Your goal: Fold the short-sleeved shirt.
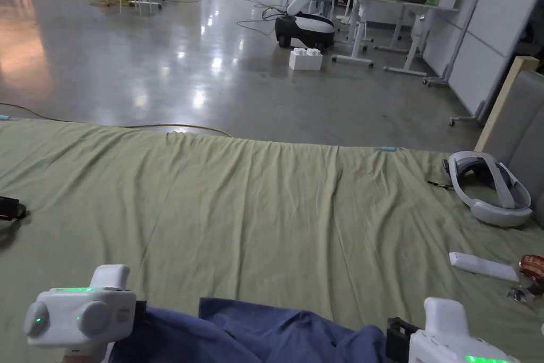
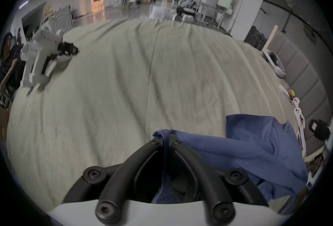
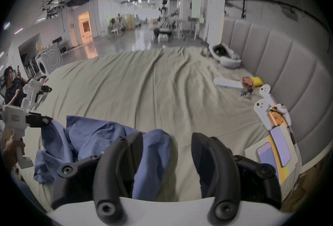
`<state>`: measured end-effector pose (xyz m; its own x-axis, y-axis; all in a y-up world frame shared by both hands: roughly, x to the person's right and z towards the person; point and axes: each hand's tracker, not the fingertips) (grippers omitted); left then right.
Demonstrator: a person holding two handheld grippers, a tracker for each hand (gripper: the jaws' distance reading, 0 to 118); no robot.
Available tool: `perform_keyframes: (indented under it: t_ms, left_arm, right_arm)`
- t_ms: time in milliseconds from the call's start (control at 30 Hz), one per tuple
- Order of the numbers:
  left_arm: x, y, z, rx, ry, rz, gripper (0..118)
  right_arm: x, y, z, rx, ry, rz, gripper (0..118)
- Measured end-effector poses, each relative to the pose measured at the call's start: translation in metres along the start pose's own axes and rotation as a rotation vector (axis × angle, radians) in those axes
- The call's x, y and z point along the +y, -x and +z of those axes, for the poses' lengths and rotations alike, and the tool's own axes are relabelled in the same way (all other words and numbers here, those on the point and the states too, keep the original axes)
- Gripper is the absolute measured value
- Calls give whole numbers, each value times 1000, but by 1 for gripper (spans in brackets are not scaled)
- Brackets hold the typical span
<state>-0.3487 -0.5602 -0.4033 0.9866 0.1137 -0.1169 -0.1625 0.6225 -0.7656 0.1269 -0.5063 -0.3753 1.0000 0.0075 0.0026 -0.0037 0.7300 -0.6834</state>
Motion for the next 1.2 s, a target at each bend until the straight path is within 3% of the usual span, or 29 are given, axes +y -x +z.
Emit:
perform_keyframes:
  t_ms: [167,267,333,400,467,533,700,867,1200]
  left_arm:
    - [-6,-11,54,-10,-68,14,7]
    - [-10,-10,71,-36,-96,22,7]
    - [-13,-10,77,-32,-100,22,7]
    - [-16,-9,82,-28,-109,28,8]
    - [-19,-9,85,-34,-107,35,7]
    - [-20,-10,88,-30,-110,27,7]
    - [-11,-11,104,-34,-149,35,7]
    - [5,-8,140,-41,-239,23,7]
    - [50,27,243,14,-434,18,7]
  right_arm:
    - [14,6,-57,39,154,79,64]
    - [8,11,-93,97,285,73,63]
    - [1,12,-112,124,363,38,52]
    - [-9,12,-121,113,381,8,30]
    - [-12,12,-115,108,325,7,15]
    - [-13,11,-104,116,302,22,12]
    - [-3,6,-61,106,142,68,10]
    - [22,-9,-2,95,-16,-2,9]
    - [92,-36,107,32,-291,22,9]
